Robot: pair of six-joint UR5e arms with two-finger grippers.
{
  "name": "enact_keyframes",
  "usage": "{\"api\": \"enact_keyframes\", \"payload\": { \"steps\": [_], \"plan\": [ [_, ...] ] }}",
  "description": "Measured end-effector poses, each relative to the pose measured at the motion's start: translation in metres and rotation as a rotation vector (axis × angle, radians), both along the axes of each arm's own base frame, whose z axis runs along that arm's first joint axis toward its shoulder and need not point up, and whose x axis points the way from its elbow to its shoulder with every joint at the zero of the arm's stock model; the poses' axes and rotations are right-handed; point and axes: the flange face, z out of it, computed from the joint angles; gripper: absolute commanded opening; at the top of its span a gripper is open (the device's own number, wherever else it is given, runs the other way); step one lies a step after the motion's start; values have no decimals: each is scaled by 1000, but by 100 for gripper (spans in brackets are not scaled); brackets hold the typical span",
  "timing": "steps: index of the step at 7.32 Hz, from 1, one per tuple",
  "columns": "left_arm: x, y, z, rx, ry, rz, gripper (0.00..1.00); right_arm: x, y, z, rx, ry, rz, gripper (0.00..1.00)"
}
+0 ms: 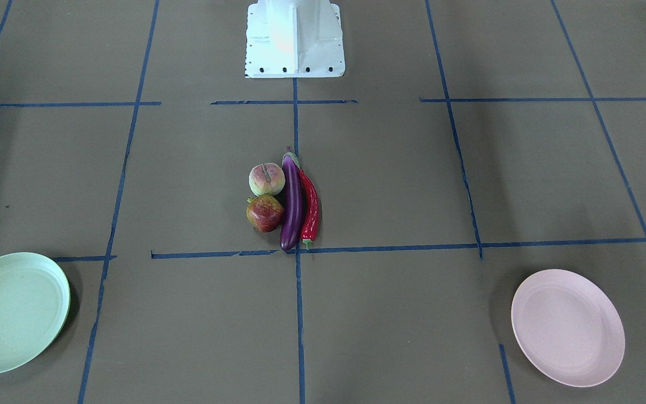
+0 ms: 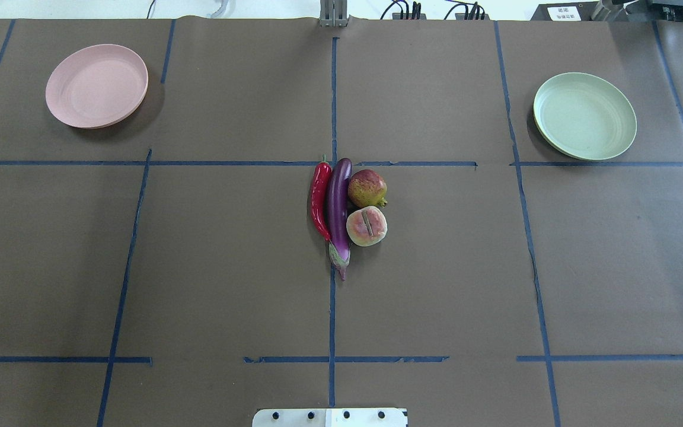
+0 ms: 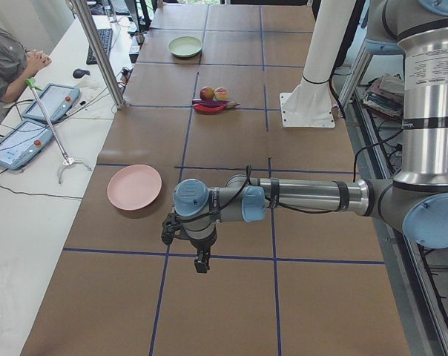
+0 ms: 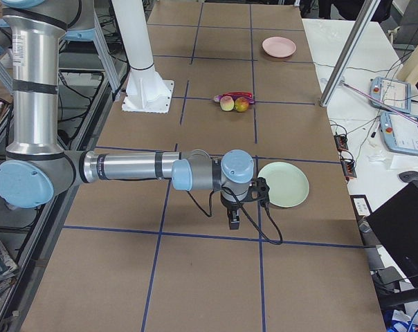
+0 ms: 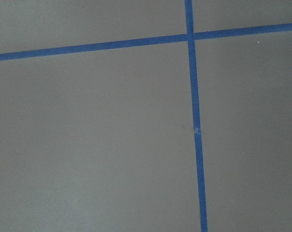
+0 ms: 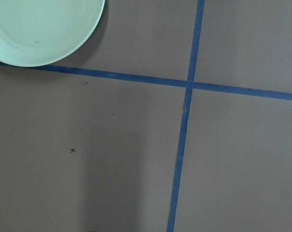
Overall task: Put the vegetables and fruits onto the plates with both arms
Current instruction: 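Move the right gripper toward the peach in the central cluster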
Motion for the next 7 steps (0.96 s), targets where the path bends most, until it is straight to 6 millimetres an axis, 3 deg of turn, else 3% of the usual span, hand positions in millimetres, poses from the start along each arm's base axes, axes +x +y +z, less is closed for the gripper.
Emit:
{"api": "enact_keyframes", "payload": {
  "steps": [2, 4, 5, 6, 7],
  "plan": [
    [0, -1, -5, 12, 0, 3, 100, -1, 0, -1, 4, 0, -2, 100],
    [2, -4, -13, 30, 1, 5, 100, -9, -12, -17, 33, -1, -15, 100],
    [3, -7, -21, 48, 3, 5, 100, -18, -24, -36, 50, -7, -10, 100],
    [4, -12, -28, 82, 5, 6, 100, -36, -39, -68, 56, -17, 9, 100],
    [4, -19, -38, 138, 6, 7, 100, -69, -57, -111, 50, -36, 30, 100]
  ]
}}
